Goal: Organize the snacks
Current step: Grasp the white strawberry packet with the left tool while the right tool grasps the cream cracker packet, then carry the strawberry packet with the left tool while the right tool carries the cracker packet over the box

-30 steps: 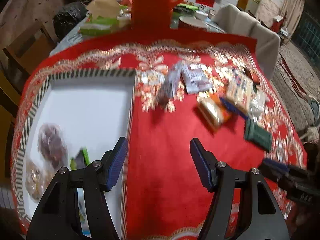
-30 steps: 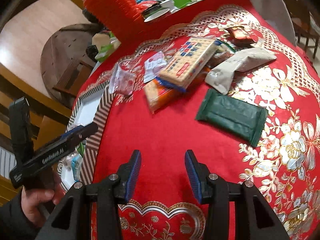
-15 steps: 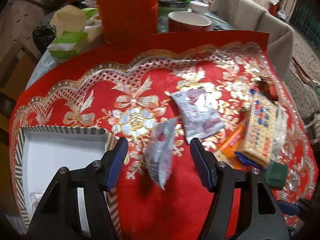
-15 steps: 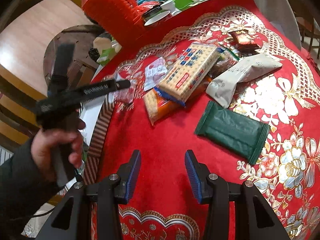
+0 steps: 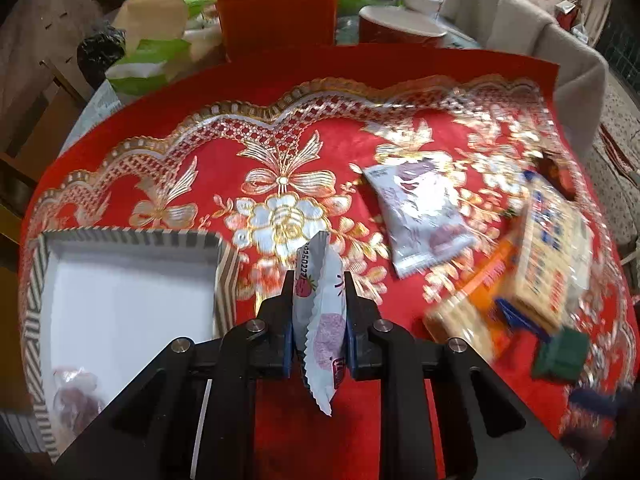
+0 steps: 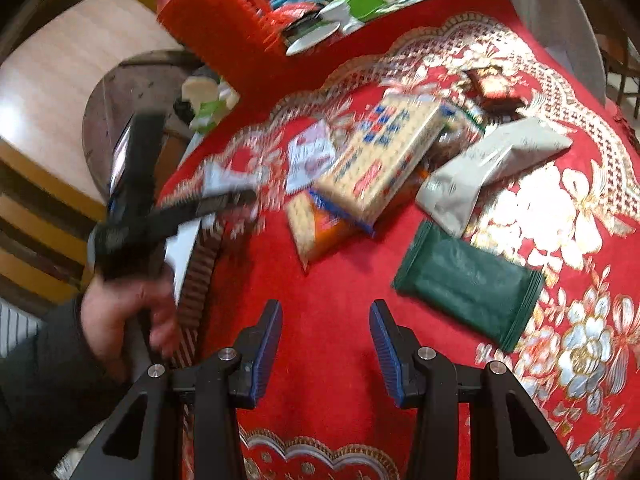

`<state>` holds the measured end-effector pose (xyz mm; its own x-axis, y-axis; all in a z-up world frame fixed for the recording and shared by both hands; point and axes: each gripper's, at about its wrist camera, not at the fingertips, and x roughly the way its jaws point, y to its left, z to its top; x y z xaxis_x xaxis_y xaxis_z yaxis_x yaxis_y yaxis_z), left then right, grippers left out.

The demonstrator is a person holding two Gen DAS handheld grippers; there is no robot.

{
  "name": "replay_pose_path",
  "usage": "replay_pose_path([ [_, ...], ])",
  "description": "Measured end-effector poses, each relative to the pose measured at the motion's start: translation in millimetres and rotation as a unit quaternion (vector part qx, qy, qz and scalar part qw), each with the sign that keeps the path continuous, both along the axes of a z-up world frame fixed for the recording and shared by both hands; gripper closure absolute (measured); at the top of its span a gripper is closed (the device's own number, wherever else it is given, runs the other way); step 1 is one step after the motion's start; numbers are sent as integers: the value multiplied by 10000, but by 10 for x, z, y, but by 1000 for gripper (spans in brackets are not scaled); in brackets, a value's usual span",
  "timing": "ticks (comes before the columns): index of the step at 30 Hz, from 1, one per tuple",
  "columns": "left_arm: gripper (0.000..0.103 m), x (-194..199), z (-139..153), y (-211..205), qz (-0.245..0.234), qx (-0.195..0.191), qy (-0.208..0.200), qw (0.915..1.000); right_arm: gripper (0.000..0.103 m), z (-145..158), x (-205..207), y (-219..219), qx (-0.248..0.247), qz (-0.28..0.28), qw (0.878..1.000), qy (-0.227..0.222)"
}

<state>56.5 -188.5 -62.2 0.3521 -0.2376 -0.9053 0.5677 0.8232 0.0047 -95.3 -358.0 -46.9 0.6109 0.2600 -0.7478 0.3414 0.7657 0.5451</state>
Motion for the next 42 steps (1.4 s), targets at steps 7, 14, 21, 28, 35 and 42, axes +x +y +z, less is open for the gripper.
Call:
replay_pose_path([
  [7,85,-672,185,225,-417,-276,245,9985,54,121,506,-467,135,-765,9970,27],
  [14,85,-1055,234,392,-834,-322,346,9954,48,-16,1068,-453,-423,-1397,9806,1312],
  [21,85,-1022,305,568,-793,-414,340,9954,38,-136,1328,-411,-749,-1619,9666,1842],
  [28,85,-1033,365,608,-886,-430,312,9946,45,-228,1463,-409,-1238,-1196,9613,2150],
  [35,85,-1101,419,616,-931,-439,265,9943,50,-74,1293,-350,-1665,-947,9621,1940],
  [42,85,-1196,454,556,-993,-425,269,9938,50,136,708,-289,-1260,-1017,9787,1260],
])
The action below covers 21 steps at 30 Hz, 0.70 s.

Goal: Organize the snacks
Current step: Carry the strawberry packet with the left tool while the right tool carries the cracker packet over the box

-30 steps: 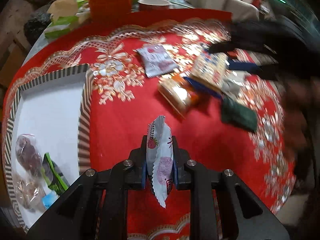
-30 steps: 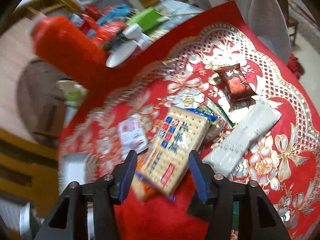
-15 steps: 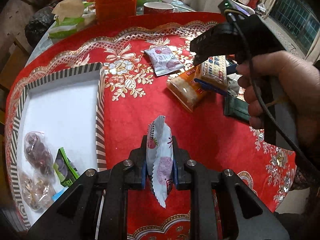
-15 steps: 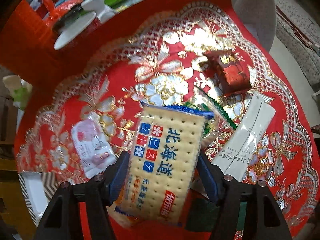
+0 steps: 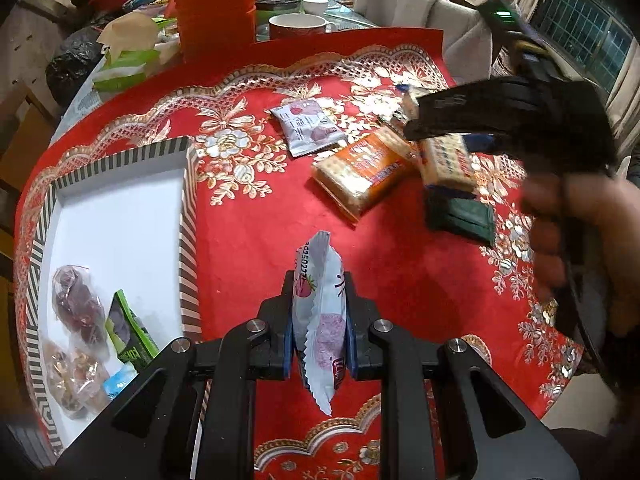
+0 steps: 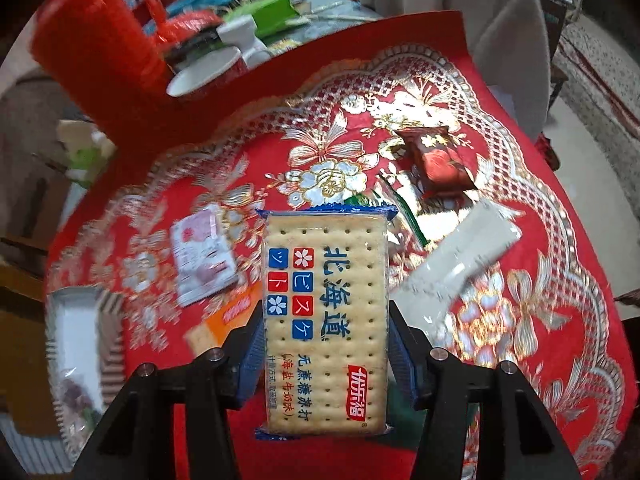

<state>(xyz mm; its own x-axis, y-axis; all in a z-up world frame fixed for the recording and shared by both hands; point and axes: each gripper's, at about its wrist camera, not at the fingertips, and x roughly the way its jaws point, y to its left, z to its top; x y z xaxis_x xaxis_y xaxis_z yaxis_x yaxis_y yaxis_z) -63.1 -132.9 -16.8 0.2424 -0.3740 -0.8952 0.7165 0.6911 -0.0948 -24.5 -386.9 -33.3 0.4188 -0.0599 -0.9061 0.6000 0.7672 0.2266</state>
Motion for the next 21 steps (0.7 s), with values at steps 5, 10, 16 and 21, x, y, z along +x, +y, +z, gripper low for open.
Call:
replay_pose_path([
  [5,85,-82,37,-64,-22,11,-48,10000,50,109,-438,194,262,123,9986,-448],
  [10,85,-167,29,-129,-14,35,-8,10000,50,92,-834,505,262,478,9970,-542],
  [16,85,-271,104,-175,136,-21,-111,9998,50,30,-1012,663,197,908,9944,-495],
  [21,85,-340,211,-86,425,-81,-302,9986,50,60,-1078,662,215,1080,9919,-629],
])
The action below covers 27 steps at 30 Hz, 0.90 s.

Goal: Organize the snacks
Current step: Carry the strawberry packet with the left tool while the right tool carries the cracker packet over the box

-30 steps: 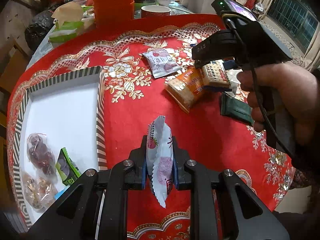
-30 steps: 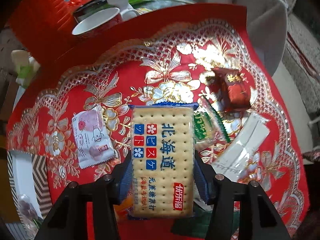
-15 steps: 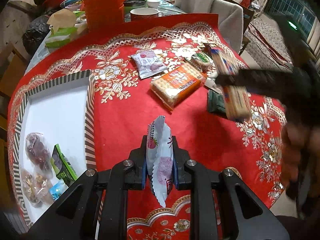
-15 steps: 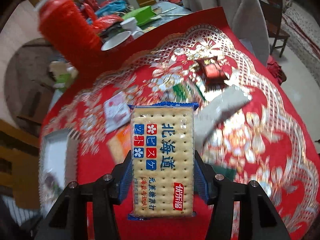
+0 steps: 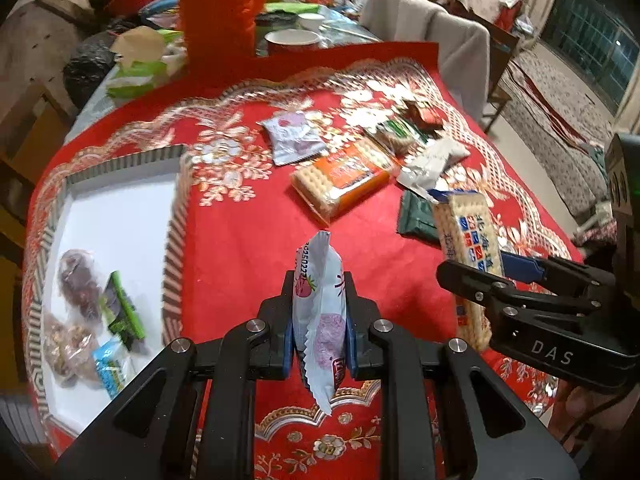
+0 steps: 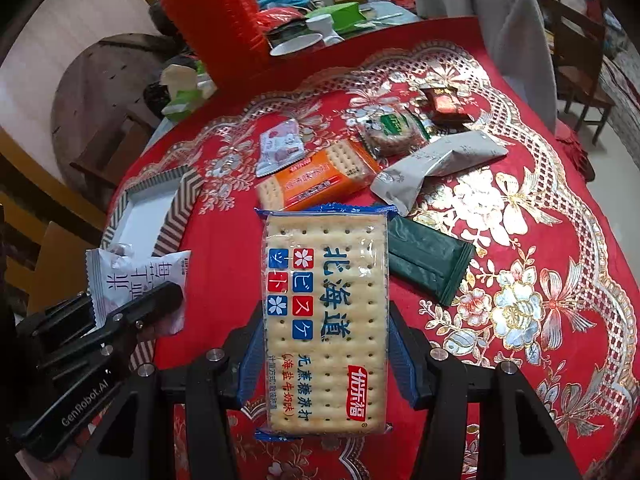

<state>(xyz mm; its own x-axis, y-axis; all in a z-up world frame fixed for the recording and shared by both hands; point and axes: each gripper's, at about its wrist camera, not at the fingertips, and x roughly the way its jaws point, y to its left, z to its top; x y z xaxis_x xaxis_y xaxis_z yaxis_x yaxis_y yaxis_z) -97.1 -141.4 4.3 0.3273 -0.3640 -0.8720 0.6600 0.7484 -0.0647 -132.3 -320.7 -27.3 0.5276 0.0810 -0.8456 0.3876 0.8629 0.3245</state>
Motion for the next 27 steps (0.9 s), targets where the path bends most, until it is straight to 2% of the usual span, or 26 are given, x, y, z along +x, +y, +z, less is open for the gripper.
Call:
replay_pose_path([
  [5,85,-52,107,224,397,-101,-259,9988,50,-59,-43,110,144,152,9998,-19],
  [8,85,6,115,350,509,-155,-229,9983,50,-80,-2,222,187,286,9994,32],
  [15,85,238,191,611,538,-315,-227,9978,50,107,133,485,-12,303,9995,-95],
  [19,85,418,143,917,752,-264,-165,9967,50,142,271,764,-8,371,9992,-152],
  [27,85,801,-86,1848,1506,-163,-140,9884,50,140,620,1367,239,847,9956,-317],
])
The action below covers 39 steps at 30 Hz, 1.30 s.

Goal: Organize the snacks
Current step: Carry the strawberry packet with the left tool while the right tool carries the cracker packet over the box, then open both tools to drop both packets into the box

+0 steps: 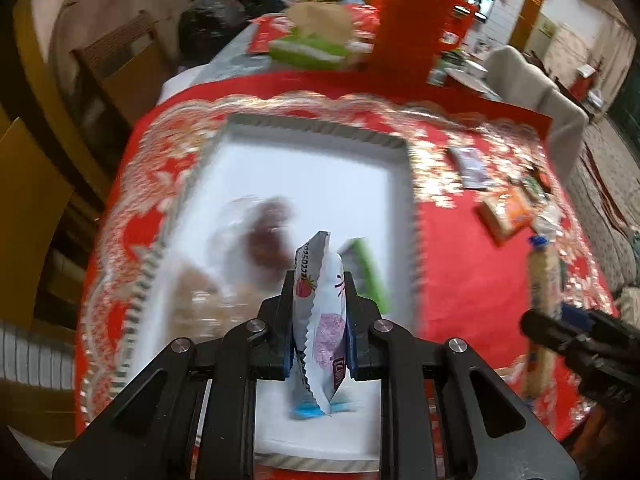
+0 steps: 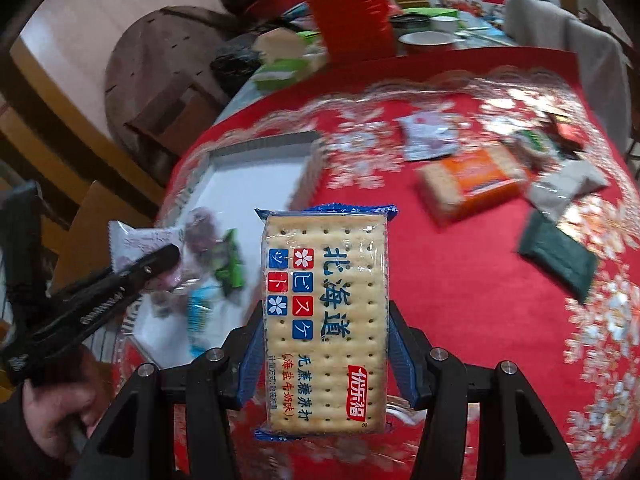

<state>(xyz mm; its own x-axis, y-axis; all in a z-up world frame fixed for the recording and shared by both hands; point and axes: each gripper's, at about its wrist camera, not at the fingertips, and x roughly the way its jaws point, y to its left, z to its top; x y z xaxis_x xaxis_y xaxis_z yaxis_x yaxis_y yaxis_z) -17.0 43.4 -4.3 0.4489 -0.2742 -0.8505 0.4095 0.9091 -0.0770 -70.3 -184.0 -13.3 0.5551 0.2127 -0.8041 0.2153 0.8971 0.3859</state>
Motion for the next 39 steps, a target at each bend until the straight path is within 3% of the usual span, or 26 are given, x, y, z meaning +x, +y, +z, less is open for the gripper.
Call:
replay_pose_path([
  [7,85,150,-244,328,-64,0,180,9998,50,10,509,434,600,319,9976,-95],
  [13,85,222,-314,302,-364,36,205,9991,50,-110,916,787,288,713,9969,188],
  [24,84,321,-446,133,-670,187,358,9969,49,-301,1152,854,165,815,9952,511],
  [27,75,340,-451,144,-583,159,412,9973,48,-258,1143,860,185,798,9959,393],
  [31,49,330,-408,175,-425,123,339,9984,48,-170,1093,831,215,794,9964,188],
  [39,39,179,-327,118,-127,294,160,9994,48,-108,807,569,454,603,9971,-30],
])
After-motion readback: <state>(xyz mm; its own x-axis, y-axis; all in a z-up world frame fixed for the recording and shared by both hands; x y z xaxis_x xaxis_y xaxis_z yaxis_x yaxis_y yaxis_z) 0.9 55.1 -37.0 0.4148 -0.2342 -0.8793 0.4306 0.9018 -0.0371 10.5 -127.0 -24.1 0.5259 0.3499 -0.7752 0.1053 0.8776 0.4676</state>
